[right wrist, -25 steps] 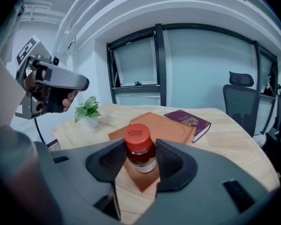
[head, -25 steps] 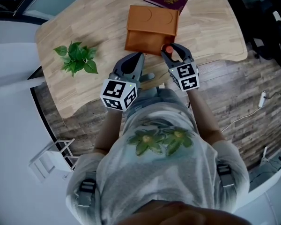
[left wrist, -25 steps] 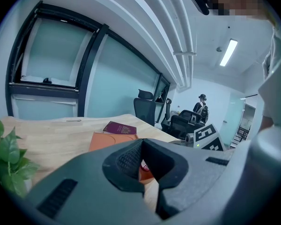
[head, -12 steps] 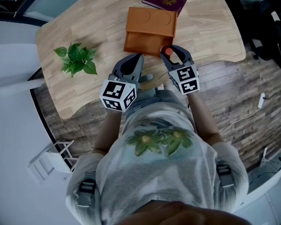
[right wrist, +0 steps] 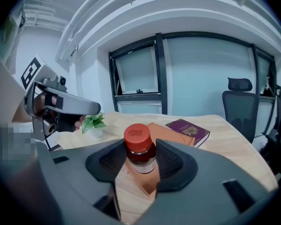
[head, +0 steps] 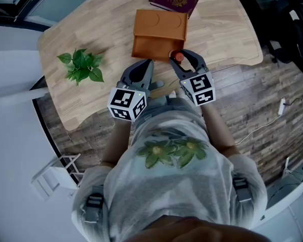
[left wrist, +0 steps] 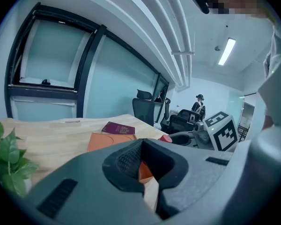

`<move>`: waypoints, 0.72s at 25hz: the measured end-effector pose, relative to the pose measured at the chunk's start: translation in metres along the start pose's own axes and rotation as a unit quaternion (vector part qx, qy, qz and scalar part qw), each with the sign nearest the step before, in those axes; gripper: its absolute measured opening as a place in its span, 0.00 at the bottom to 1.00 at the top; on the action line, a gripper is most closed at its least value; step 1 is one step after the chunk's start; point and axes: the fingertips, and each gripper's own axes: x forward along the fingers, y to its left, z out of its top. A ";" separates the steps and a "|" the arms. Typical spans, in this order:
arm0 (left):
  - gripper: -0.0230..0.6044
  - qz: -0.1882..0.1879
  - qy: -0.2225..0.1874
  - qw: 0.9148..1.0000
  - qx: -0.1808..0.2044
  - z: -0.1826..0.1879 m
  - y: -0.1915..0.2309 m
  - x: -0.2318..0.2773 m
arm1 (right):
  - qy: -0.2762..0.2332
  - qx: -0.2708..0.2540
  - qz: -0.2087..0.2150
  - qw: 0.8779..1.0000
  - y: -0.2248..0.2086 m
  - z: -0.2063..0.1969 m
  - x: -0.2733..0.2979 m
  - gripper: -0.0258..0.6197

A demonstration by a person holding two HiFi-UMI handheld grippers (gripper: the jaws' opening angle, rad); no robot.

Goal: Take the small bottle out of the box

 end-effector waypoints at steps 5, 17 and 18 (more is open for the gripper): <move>0.05 -0.001 0.000 1.000 -0.001 -0.001 -0.003 -0.001 | -0.014 0.002 0.002 1.000 0.005 0.011 -0.009 0.33; 0.05 0.008 -0.008 1.000 0.001 0.003 0.000 -0.006 | -0.039 -0.007 0.011 0.999 0.015 0.032 -0.029 0.33; 0.05 0.009 -0.008 1.000 0.001 0.003 0.000 -0.006 | -0.040 -0.008 0.011 0.999 0.015 0.033 -0.031 0.33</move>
